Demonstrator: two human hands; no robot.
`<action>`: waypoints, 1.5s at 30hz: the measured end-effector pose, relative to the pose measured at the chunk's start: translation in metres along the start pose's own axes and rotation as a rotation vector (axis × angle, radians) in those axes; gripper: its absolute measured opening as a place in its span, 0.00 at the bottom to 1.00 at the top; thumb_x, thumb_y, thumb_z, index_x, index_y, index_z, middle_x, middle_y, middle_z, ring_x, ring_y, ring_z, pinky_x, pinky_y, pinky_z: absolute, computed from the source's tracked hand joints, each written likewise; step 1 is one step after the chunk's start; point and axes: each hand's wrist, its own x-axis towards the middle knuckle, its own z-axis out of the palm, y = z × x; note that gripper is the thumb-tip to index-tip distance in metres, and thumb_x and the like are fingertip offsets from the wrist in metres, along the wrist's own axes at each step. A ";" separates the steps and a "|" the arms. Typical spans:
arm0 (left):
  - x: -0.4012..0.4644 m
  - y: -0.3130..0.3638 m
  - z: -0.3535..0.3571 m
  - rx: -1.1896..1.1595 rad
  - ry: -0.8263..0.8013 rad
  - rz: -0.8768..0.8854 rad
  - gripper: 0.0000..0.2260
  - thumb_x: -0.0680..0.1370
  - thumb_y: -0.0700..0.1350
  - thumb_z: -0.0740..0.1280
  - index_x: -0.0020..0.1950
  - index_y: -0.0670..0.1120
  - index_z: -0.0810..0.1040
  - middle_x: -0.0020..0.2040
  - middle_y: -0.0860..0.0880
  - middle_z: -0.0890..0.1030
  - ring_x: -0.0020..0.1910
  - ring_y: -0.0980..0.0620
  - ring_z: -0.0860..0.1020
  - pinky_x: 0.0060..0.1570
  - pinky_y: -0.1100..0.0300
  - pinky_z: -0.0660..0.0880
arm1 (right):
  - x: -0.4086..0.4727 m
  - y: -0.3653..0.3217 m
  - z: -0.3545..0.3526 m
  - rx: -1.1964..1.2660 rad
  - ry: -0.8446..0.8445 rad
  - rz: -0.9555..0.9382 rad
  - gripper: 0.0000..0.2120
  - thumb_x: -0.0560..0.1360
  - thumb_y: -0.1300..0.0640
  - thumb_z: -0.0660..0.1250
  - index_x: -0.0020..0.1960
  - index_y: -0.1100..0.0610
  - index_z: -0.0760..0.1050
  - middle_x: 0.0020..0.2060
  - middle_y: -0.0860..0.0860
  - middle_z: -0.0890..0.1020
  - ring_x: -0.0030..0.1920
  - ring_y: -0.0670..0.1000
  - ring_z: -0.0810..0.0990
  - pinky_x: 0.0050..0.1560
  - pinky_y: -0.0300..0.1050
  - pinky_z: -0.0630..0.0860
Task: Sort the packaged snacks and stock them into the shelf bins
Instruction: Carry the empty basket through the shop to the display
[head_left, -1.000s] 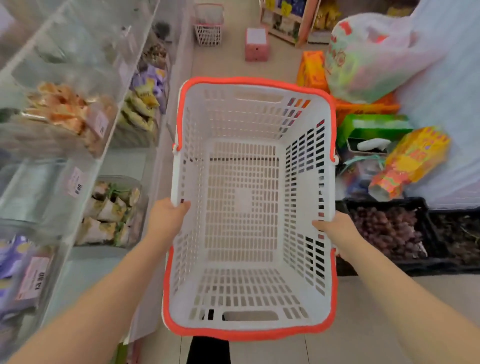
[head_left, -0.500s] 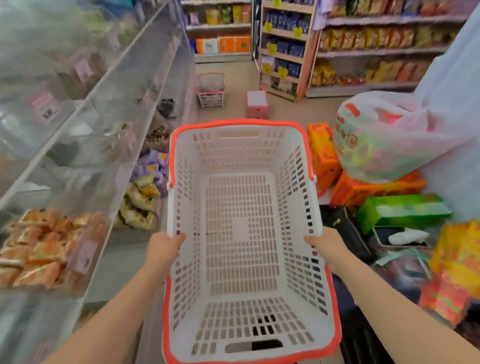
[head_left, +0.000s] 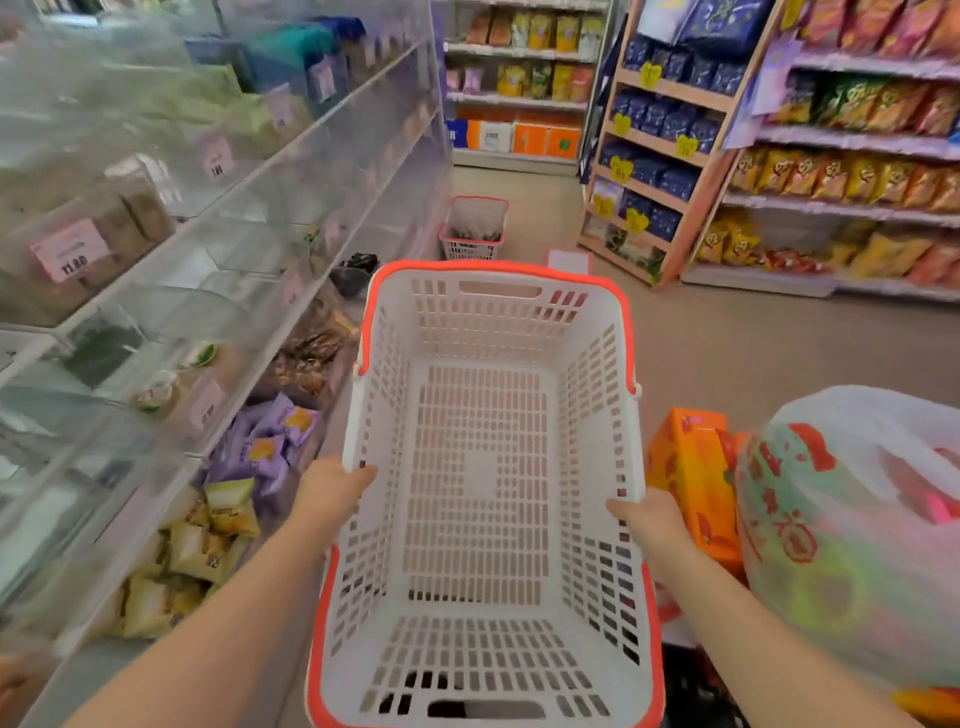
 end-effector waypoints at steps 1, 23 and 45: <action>0.019 0.012 0.007 -0.007 -0.005 -0.006 0.11 0.76 0.41 0.67 0.56 0.38 0.78 0.41 0.41 0.81 0.35 0.45 0.78 0.29 0.60 0.71 | 0.022 -0.012 0.000 -0.007 0.006 0.006 0.11 0.76 0.64 0.65 0.58 0.60 0.74 0.45 0.56 0.81 0.43 0.58 0.81 0.47 0.56 0.80; 0.506 0.348 0.176 -0.083 0.032 -0.038 0.06 0.77 0.41 0.66 0.41 0.39 0.76 0.31 0.45 0.75 0.27 0.49 0.72 0.26 0.61 0.67 | 0.535 -0.341 -0.025 0.020 0.049 0.029 0.12 0.75 0.64 0.66 0.59 0.64 0.74 0.52 0.61 0.81 0.50 0.62 0.80 0.54 0.61 0.77; 0.960 0.544 0.256 -0.073 0.029 -0.249 0.07 0.78 0.41 0.64 0.49 0.38 0.73 0.39 0.41 0.75 0.32 0.48 0.72 0.29 0.60 0.67 | 1.001 -0.635 0.065 -0.270 -0.109 0.108 0.12 0.75 0.66 0.65 0.58 0.68 0.74 0.52 0.66 0.79 0.50 0.64 0.79 0.54 0.60 0.77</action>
